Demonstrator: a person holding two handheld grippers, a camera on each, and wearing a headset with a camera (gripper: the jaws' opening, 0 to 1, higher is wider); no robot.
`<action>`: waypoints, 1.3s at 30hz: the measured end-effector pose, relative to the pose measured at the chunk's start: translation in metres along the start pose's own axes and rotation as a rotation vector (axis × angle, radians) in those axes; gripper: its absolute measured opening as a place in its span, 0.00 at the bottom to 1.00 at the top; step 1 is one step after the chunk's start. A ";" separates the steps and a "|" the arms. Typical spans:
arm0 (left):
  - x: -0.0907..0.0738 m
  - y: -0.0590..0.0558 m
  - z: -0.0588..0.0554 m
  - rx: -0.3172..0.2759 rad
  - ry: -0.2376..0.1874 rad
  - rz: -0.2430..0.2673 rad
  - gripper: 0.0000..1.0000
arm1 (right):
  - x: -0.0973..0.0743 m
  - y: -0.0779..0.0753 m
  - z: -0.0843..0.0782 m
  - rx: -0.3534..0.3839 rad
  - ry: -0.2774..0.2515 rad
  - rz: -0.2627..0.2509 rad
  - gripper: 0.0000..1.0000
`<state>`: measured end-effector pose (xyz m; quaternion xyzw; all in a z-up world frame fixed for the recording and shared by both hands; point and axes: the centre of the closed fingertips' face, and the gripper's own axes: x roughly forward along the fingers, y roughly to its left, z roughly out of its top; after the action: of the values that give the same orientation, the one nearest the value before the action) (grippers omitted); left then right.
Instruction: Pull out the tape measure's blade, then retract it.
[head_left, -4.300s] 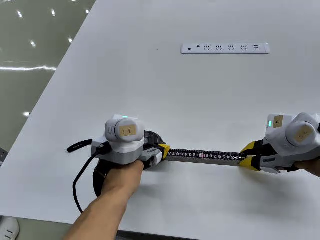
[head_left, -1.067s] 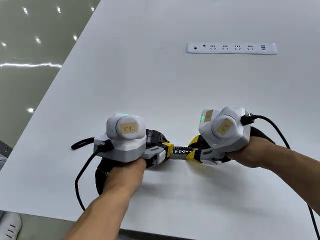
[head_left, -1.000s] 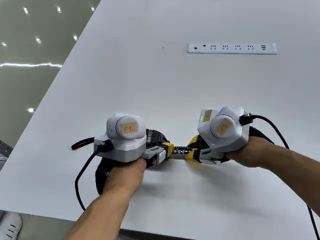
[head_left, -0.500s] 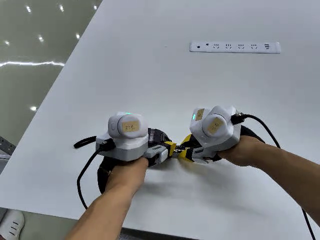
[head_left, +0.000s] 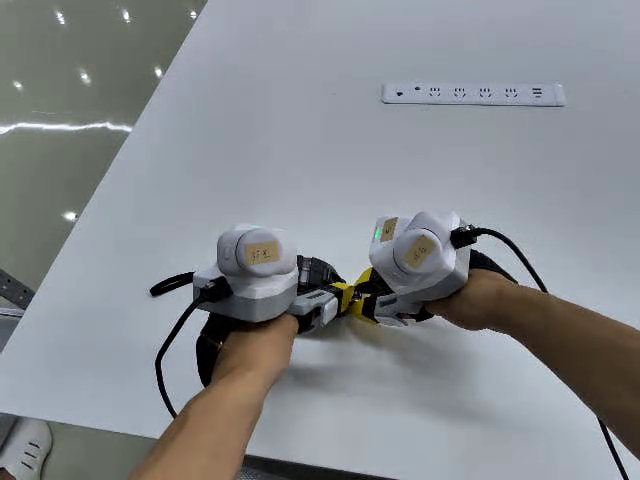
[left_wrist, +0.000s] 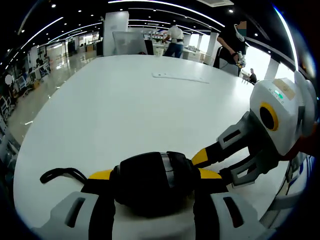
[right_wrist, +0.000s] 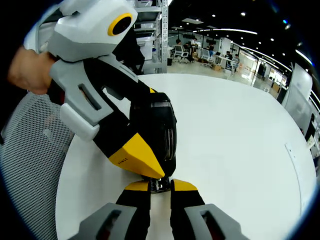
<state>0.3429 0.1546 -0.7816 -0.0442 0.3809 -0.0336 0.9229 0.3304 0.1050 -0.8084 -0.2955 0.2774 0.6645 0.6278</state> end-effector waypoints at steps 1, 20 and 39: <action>0.000 0.000 0.000 0.000 0.000 0.000 0.59 | 0.000 0.000 0.000 -0.001 -0.001 0.001 0.11; 0.002 0.000 0.000 -0.003 0.003 0.007 0.62 | 0.001 -0.001 0.001 -0.054 0.022 0.007 0.13; 0.001 -0.001 0.000 -0.003 0.025 -0.003 0.62 | -0.013 0.000 -0.003 -0.062 0.041 0.009 0.20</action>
<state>0.3439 0.1532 -0.7818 -0.0460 0.3923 -0.0350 0.9180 0.3307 0.0939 -0.8008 -0.3270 0.2708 0.6693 0.6097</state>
